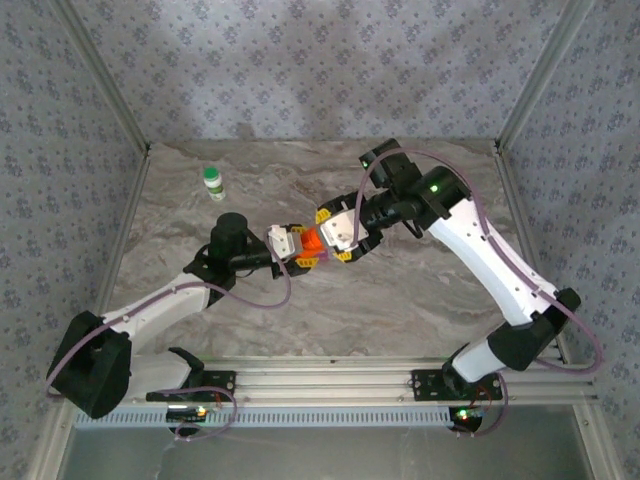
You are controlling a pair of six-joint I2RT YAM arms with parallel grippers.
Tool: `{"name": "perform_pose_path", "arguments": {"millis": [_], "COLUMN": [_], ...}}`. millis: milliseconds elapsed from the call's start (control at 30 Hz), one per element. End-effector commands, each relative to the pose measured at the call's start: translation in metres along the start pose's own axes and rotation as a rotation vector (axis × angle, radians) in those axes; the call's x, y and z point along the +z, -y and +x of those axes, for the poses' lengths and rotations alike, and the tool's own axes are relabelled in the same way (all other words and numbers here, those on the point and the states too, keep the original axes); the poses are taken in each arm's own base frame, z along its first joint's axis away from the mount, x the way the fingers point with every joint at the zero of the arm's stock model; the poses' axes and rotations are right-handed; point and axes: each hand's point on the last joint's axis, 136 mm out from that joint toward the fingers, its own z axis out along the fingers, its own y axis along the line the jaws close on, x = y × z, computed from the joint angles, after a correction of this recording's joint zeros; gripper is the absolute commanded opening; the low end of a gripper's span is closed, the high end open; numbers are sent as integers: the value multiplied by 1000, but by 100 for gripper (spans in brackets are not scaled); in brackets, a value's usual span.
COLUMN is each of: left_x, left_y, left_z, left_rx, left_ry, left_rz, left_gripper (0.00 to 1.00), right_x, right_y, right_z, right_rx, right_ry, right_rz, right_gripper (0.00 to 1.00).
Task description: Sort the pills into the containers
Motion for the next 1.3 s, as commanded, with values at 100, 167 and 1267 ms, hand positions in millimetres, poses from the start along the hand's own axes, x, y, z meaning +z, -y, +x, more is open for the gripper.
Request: {"name": "perform_pose_path", "arguments": {"millis": [100, 167, 1267], "left_x": [3, 3, -1], "left_y": [-1, -1, -8], "left_z": [-15, -15, -36], "left_rx": [31, 30, 120], "left_ry": [39, 39, 73], "left_rz": [33, 35, -25], "left_gripper": [0, 0, 0], "right_x": [6, 9, 56], "right_y": [-10, -9, -9], "right_z": [3, 6, 43], "right_rx": [-26, -26, 905], "right_ry": [-44, -56, -190], "right_rz": [-84, -89, -34], "right_gripper": [68, 68, 45]}}
